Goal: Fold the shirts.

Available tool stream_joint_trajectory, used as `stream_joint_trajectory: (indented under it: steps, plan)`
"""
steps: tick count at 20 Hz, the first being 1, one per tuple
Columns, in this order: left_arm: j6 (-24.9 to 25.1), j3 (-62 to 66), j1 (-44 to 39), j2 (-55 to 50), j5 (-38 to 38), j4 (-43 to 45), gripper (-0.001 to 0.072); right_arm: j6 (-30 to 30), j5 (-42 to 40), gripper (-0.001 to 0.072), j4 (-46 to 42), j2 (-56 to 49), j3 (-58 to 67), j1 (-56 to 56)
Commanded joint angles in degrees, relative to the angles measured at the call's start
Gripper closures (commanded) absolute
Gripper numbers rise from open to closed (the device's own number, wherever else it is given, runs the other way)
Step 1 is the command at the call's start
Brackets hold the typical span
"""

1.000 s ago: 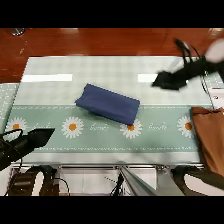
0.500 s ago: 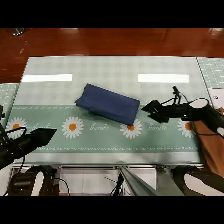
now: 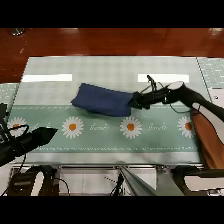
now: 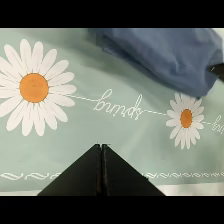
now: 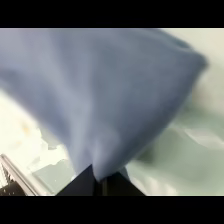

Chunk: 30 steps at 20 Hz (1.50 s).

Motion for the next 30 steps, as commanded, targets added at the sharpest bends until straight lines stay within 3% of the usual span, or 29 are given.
stream_joint_trajectory:
  steps: [1,6,10,13,17,18,25,28,29,30]
  plan:
    - [0.0,0.0,0.0,-0.1,0.1,0.0,0.0689,-1.2,9.5,0.0696,-6.3,1.3,16.9,0.5]
    - [0.0,0.0,0.0,-0.1,1.5,0.0,0.0689,10.3,12.3,0.0696,-22.4,6.3,39.7,-5.3]
    - [0.0,0.0,0.0,-0.1,2.5,-1.5,0.0689,17.3,16.9,0.0697,-24.7,9.0,48.1,-17.6]
    - [0.0,0.0,0.0,-0.1,2.4,-1.9,0.0689,20.6,23.5,0.0696,-21.0,11.4,49.0,-30.9]
    - [0.0,0.0,0.0,-0.1,2.4,-1.9,0.0689,25.1,39.9,0.0697,-23.6,12.5,49.0,-49.4]
    - [0.0,0.0,0.0,-0.1,2.4,-1.9,0.0688,25.2,46.0,0.0697,-27.2,12.6,48.9,-53.1]
    - [0.1,0.0,0.0,-0.1,3.0,-1.9,0.0689,24.9,45.6,0.0696,-55.6,33.5,27.5,-72.0]
    - [0.1,0.0,0.0,-0.1,3.6,-1.9,0.0688,26.9,45.5,0.0686,-63.5,42.6,16.0,-78.3]
    - [0.5,0.0,0.0,-0.1,3.3,-1.9,0.0689,28.2,45.4,0.0491,-64.8,44.3,13.1,-79.3]
    - [3.6,0.0,0.0,-0.2,2.7,-2.4,0.0689,28.4,45.4,0.0179,-65.2,45.2,10.9,-79.5]
